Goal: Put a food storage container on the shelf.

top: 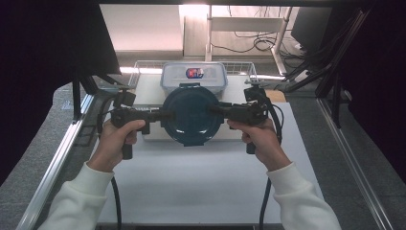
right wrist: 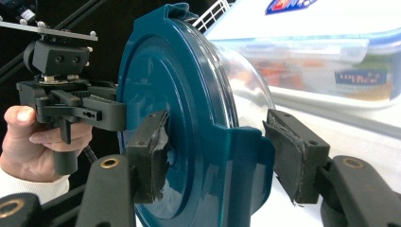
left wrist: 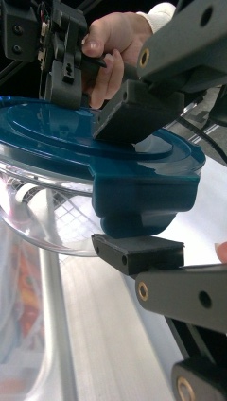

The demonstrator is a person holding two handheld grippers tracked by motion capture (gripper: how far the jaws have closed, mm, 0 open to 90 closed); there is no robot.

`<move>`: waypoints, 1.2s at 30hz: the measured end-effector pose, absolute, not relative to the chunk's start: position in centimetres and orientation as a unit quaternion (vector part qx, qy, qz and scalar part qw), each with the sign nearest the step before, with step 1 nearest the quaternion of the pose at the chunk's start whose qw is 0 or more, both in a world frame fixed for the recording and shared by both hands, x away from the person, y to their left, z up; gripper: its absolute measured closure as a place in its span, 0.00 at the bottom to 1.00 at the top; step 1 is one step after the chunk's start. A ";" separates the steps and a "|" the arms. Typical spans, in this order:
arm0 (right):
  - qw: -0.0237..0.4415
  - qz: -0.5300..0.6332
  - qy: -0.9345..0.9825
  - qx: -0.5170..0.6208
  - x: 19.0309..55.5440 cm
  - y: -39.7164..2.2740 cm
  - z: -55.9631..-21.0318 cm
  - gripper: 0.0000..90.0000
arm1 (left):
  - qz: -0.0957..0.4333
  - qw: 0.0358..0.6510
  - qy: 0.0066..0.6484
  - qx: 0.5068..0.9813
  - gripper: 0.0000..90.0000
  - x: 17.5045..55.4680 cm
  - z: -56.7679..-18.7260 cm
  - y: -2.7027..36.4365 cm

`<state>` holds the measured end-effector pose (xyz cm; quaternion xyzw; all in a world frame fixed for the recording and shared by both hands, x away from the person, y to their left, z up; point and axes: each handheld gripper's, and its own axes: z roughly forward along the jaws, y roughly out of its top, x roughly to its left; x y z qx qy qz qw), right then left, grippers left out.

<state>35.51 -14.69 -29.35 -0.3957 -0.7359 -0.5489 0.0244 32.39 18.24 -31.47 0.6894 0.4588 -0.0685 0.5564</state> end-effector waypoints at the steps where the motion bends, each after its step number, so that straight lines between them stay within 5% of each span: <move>1: 0.023 -0.550 -0.736 -0.394 35.6 -14.7 -29.2 0.46 | -0.068 0.556 0.459 0.689 0.49 32.4 -31.3 18.2; 36: 0.030 -0.560 -0.735 -0.381 40.4 -14.0 -24.1 0.46 | -0.038 0.558 0.455 0.693 0.49 36.5 -25.8 18.8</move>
